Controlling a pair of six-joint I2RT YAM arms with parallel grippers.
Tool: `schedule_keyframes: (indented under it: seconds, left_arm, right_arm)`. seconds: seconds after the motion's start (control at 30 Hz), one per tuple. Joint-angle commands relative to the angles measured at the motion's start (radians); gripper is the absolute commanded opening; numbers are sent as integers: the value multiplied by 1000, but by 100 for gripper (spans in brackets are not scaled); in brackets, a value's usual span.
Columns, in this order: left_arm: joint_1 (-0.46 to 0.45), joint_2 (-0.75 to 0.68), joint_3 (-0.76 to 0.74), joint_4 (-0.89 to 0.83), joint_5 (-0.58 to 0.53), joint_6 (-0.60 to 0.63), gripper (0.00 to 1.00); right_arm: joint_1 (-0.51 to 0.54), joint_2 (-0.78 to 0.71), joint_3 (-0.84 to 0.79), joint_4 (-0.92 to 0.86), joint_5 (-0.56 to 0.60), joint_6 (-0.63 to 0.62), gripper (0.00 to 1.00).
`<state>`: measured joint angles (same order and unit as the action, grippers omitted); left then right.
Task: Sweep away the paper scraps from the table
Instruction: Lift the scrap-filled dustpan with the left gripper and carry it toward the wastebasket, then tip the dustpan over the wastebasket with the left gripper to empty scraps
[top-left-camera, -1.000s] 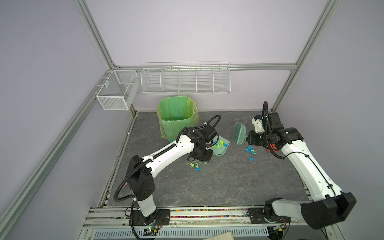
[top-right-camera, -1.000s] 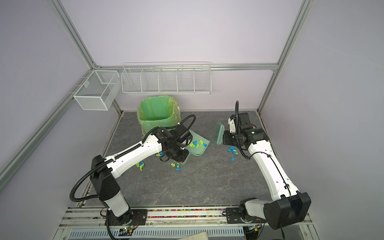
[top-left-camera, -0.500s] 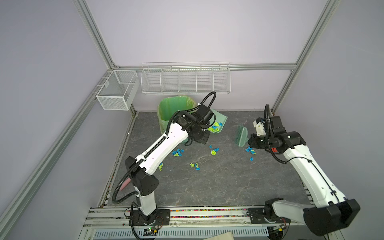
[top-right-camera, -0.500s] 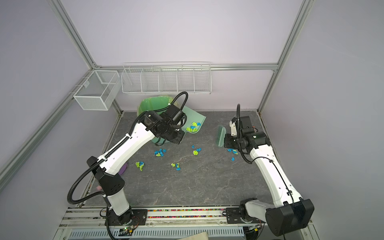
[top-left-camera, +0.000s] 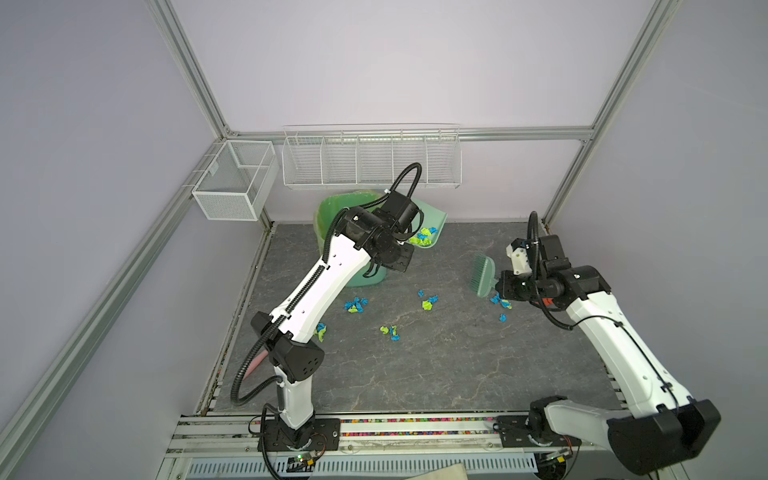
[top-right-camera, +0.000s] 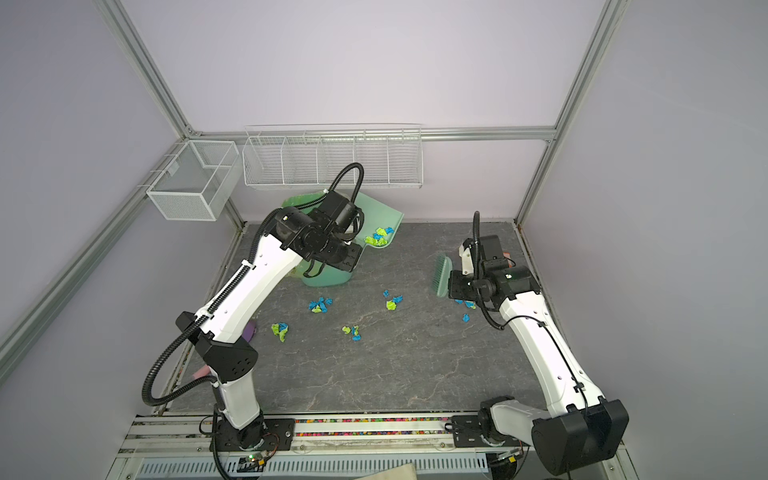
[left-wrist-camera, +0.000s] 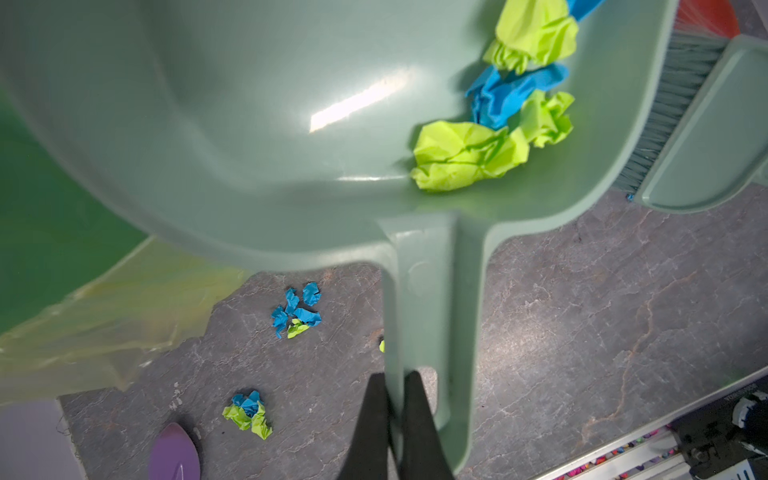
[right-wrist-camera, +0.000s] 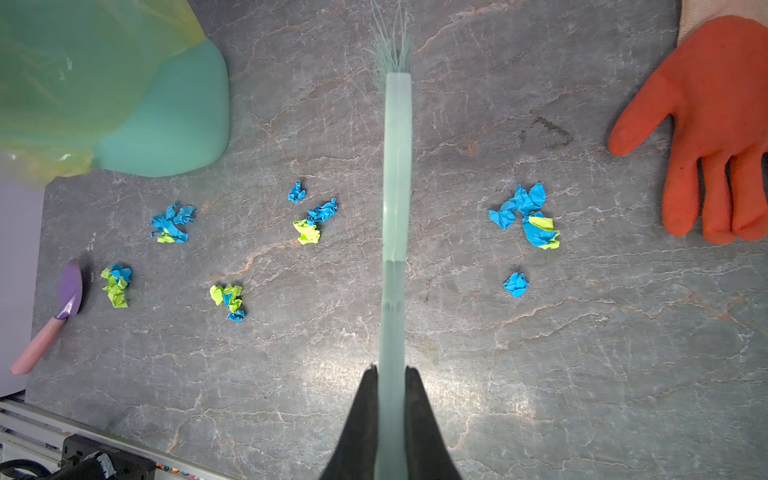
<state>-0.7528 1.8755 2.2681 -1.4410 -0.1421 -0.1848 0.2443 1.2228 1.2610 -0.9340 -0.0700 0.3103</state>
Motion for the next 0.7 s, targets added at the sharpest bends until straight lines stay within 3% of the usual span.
schedule_keyframes:
  seconds: [0.0, 0.23, 0.67]
  left_arm:
    - [39, -8, 38, -56, -29, 19, 0]
    - [143, -34, 59, -35, 52, 20, 0]
    - [298, -100, -2, -64, -53, 50, 0]
  right_arm:
    - [-4, -2, -17, 29, -17, -5, 7]
    - [-3, -19, -48, 36, -21, -4, 7]
    - [-5, -85, -103, 41, 16, -14, 7]
